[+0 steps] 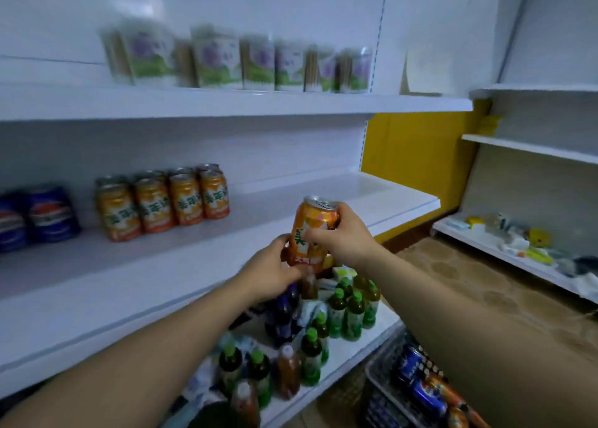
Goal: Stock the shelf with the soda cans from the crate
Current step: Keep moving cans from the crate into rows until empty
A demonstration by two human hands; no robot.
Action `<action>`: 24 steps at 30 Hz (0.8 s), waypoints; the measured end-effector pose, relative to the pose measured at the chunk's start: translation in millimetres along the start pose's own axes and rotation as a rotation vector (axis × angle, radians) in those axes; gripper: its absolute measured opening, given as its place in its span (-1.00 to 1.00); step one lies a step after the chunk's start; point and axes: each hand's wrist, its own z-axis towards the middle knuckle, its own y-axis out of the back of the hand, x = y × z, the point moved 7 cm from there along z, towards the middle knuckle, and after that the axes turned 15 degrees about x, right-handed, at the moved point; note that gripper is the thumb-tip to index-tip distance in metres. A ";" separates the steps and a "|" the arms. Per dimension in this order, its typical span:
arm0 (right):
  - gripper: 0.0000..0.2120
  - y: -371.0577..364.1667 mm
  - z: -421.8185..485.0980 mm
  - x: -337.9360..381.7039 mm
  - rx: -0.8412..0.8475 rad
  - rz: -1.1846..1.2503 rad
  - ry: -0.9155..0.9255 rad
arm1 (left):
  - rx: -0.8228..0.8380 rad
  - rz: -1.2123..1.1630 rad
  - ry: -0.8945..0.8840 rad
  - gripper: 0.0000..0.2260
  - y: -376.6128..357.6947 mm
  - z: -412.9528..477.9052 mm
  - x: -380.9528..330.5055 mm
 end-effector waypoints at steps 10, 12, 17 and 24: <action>-0.48 -149.6 48.5 44.1 0.269 -0.055 0.078 | -0.130 0.473 0.553 -0.39 131.2 -135.4 124.0; -0.45 -174.1 55.1 46.8 0.306 -0.073 0.097 | -0.093 0.533 0.704 -0.36 149.0 -162.3 152.8; -0.39 -222.8 79.3 48.8 0.341 -0.079 0.159 | -0.108 0.538 0.782 -0.34 161.3 -182.9 180.8; -0.33 -264.8 114.5 58.9 0.308 -0.106 0.247 | -0.133 0.561 0.765 -0.35 162.7 -178.8 185.8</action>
